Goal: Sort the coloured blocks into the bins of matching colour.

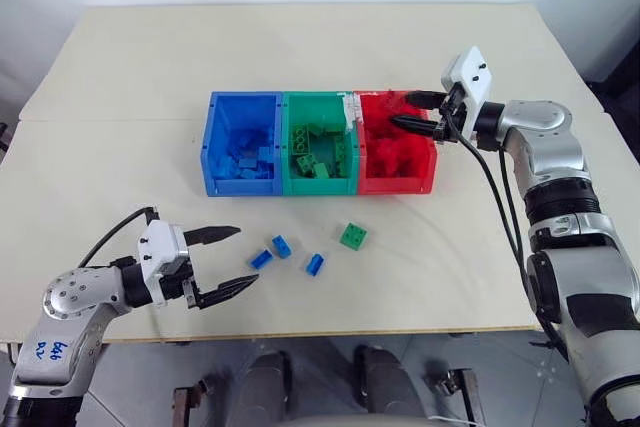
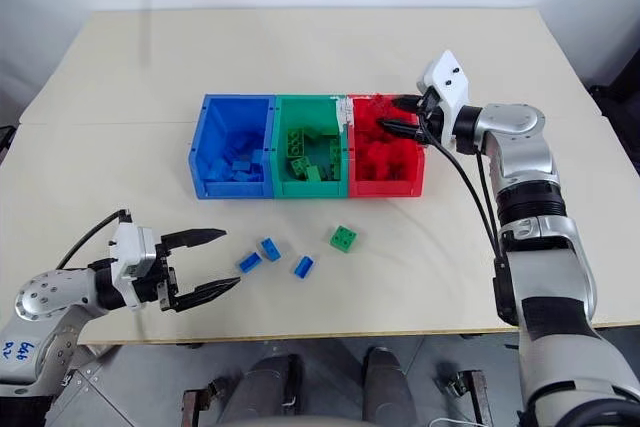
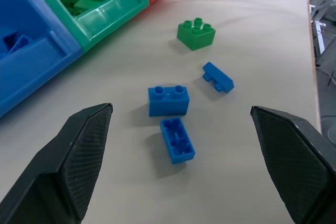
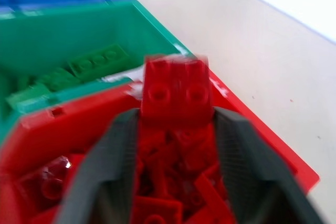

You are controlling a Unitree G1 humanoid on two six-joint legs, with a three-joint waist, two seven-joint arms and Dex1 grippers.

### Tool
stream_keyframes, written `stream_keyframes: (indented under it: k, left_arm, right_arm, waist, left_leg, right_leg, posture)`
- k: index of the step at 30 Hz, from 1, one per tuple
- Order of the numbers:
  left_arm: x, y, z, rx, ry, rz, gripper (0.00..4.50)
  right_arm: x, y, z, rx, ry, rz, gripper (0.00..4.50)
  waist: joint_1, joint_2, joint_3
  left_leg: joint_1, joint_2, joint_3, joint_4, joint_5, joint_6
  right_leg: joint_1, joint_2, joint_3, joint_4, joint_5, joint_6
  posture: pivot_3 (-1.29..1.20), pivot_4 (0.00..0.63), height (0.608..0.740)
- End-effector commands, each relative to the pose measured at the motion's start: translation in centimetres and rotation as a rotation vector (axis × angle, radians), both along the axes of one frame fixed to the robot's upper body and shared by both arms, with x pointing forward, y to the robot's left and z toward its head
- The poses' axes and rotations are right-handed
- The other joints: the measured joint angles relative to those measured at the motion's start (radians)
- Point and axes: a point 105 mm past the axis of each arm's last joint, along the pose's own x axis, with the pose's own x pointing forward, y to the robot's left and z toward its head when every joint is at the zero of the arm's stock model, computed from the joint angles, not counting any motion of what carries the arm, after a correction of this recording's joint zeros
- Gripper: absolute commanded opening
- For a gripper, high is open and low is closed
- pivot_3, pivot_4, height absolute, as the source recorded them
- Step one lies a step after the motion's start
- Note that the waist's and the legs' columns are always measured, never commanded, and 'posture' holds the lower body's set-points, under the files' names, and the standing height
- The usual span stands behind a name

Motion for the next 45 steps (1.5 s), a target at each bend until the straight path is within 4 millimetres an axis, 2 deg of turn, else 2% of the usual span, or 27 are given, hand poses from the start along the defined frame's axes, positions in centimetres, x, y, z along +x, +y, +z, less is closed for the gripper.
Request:
stream_keyframes:
  k: [1, 3, 8, 11, 14, 17, 20, 23, 26, 29, 31, 36, 40, 45]
  left_arm:
    - [-0.3, -0.2, 0.9, 0.005, -0.051, -0.014, 4.5]
    - [-0.3, -0.2, 0.9, 0.003, -0.05, -0.017, 4.5]
    - [0.7, -0.8, 1.2, -0.005, -0.069, -0.051, 4.5]
    - [1.3, -1.0, 1.2, 0.012, -0.074, -0.077, 4.5]
    - [2.2, -1.1, 1.2, 0.048, -0.104, -0.088, 4.5]
    - [2.3, -1.2, 1.4, 0.027, -0.09, -0.097, 4.5]
    - [1.7, -1.2, 0.8, 0.045, -0.028, -0.144, 4.5]
    - [1.8, -0.3, 0.8, 0.073, -0.036, -0.128, 4.5]
    - [1.8, 0.4, 1.1, 0.084, -0.046, -0.117, 4.5]
    - [1.7, 0.4, 1.3, 0.091, -0.044, -0.121, 4.5]
    - [1.6, 0.5, 1.4, 0.091, -0.049, -0.113, 4.5]
    - [0.9, 0.7, 1.3, 0.094, -0.054, -0.085, 4.5]
    - [0.5, 0.8, 1.4, 0.105, -0.06, -0.061, 4.5]
    - [-0.3, 0.8, 1.7, 0.097, -0.063, -0.042, 4.5]
  right_arm:
    - [-0.9, -1.3, 1.7, 0.002, -0.061, 0.031, 3.75]
    - [-1.7, -2.1, 1.7, 0.003, -0.056, 0.052, 4.47]
    - [-6.8, -5.4, 0.7, 0.042, -0.038, 0.172, 4.49]
    - [-10.1, -6.8, -1.5, -0.027, -0.022, 0.212, 4.49]
    - [-12.8, -9.1, -2.9, -0.01, 0.011, 0.154, 4.49]
    - [-14.7, -11.1, -4.3, -0.05, 0.035, 0.101, 4.49]
    - [-16.1, -13.1, -5.8, -0.059, 0.066, 0.018, 4.49]
    - [-16.9, -13.3, -6.8, -0.089, 0.09, 0.017, 4.49]
    - [-16.6, -12.2, -7.0, -0.067, 0.09, 0.041, 4.49]
    - [-15.6, -9.8, -7.0, -0.023, 0.118, 0.086, 4.49]
    - [-15.2, -7.9, -7.2, -0.018, 0.159, 0.131, 4.49]
    - [-13.8, -1.3, -7.5, -0.01, 0.245, 0.226, 4.49]
    - [-12.5, 2.1, -9.2, -0.033, 0.307, 0.195, 4.49]
    - [-12.2, 4.5, -11.9, -0.045, 0.324, 0.182, 4.49]
  waist:
    - [0.0, 0.0, 0.0]
    - [0.004, 0.0, 0.0]
    - [0.019, 0.0, 0.0]
    - [0.024, 0.0, 0.0]
    - [0.027, 0.0, 0.0]
    - [0.025, 0.0, 0.0]
    - [0.025, 0.0, 0.0]
    - [0.025, 0.0, 0.0]
    - [0.023, 0.0, 0.0]
    - [0.018, 0.0, 0.0]
    - [0.016, 0.0, 0.0]
    - [0.006, 0.0, 0.0]
    - [0.007, 0.0, 0.0]
    - [0.008, 0.0, 0.0]
  left_leg:
    - [-0.001, 0.0, 0.001, 0.0, 0.0, 0.0]
    - [-0.001, 0.0, 0.006, 0.0, 0.0, 0.0]
    - [-0.002, 0.0, 0.01, 0.002, -0.001, 0.001]
    - [-0.001, 0.0, 0.01, 0.004, -0.001, 0.001]
    - [0.001, 0.0, 0.011, 0.005, -0.001, 0.001]
    - [0.002, 0.0, 0.011, 0.008, -0.001, 0.001]
    - [0.004, 0.001, 0.011, 0.009, -0.001, 0.002]
    - [0.01, 0.001, 0.011, 0.009, -0.004, 0.006]
    - [0.015, 0.002, 0.011, 0.007, -0.004, 0.006]
    - [0.018, 0.005, 0.01, 0.007, -0.004, 0.005]
    - [0.018, 0.011, 0.01, 0.007, -0.004, 0.005]
    - [0.017, 0.012, 0.011, 0.007, -0.005, 0.003]
    - [0.017, 0.012, 0.01, 0.006, -0.006, 0.002]
    - [0.015, 0.011, 0.01, 0.006, -0.007, 0.001]
  right_leg:
    - [-0.001, 0.0, 0.0, 0.0, 0.0, 0.0]
    - [-0.002, 0.0, 0.0, 0.001, 0.0, 0.0]
    - [0.0, 0.0, -0.001, 0.0, 0.0, 0.0]
    - [0.002, 0.001, -0.001, 0.001, 0.0, 0.001]
    - [0.002, 0.001, -0.001, 0.002, 0.0, 0.001]
    - [0.004, 0.001, -0.001, 0.003, 0.001, 0.001]
    - [0.007, 0.001, -0.001, 0.001, 0.001, 0.002]
    - [0.012, 0.001, 0.0, -0.001, 0.001, 0.002]
    - [0.015, 0.002, 0.001, -0.001, 0.001, 0.002]
    - [0.015, 0.002, 0.001, 0.0, 0.001, 0.002]
    - [0.014, 0.002, 0.001, 0.001, 0.001, 0.002]
    - [0.012, 0.002, 0.001, 0.002, 0.001, 0.001]
    - [0.011, 0.002, 0.001, 0.001, 0.0, 0.0]
    - [0.01, 0.001, 0.0, -0.001, 0.0, -0.001]
  posture:
    - [0.0, 0.15, 0.74]
    - [0.0, 0.15, 0.74]
    - [0.0, 0.15, 0.74]
    - [0.0, 0.15, 0.74]
    - [0.0, 0.15, 0.74]
    - [0.0, 0.15, 0.74]
    - [0.0, 0.15, 0.74]
    - [0.0, 0.15, 0.74]
    - [0.0, 0.15, 0.74]
    - [0.0, 0.15, 0.74]
    - [0.0, 0.15, 0.74]
    - [0.0, 0.15, 0.74]
    - [0.0, 0.15, 0.74]
    - [0.0, 0.15, 0.74]
